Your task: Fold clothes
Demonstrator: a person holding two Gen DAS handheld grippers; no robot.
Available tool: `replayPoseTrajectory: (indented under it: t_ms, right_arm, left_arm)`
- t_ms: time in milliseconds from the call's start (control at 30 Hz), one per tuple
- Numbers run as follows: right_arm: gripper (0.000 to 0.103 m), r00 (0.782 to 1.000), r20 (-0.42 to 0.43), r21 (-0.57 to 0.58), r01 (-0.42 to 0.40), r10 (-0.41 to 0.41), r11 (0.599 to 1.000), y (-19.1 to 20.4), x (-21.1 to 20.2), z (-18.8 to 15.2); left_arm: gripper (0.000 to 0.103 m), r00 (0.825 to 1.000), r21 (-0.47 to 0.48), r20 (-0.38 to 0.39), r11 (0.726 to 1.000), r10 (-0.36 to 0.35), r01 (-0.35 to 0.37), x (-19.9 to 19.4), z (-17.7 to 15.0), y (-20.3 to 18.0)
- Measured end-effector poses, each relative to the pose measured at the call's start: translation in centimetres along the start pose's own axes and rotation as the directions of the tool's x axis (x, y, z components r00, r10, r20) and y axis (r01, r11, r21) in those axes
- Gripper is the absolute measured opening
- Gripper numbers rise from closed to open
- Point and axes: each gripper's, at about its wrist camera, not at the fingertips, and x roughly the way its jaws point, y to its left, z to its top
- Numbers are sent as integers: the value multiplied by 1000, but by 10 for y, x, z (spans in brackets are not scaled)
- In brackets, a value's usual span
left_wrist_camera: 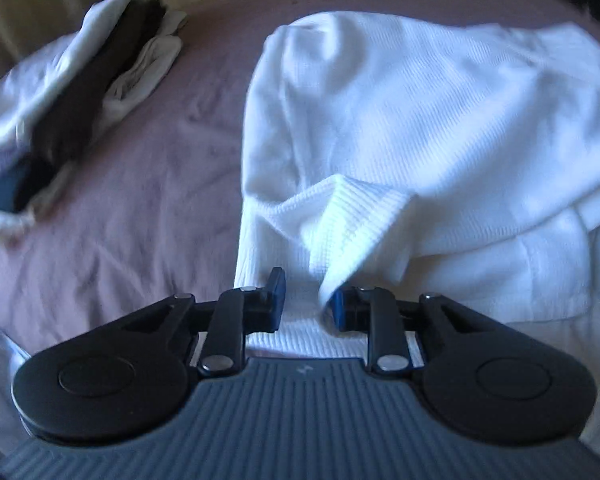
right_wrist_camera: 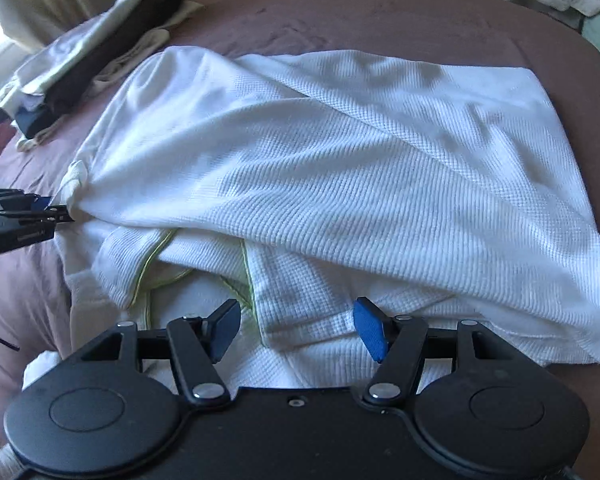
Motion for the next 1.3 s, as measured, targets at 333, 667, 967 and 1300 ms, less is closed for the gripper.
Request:
replayPoseTrajectory:
  t_ms: [333, 667, 967, 1300]
  right_arm:
    - [68, 997, 75, -64, 31, -26, 997, 8, 6, -4]
    - [13, 988, 149, -86, 45, -32, 995, 10, 7, -4]
    - [9, 955, 121, 75, -281, 271, 957, 3, -18, 7]
    - [12, 985, -51, -106, -170, 165, 980, 39, 29, -18]
  left_arm:
    - [66, 1000, 97, 14, 995, -12, 11, 2, 11, -21]
    - [2, 979, -96, 117, 979, -166, 177, -40, 20, 17]
    - [2, 958, -189, 70, 939, -280, 288, -33, 12, 21]
    - [2, 974, -181, 5, 958, -227, 224, -20, 5, 26]
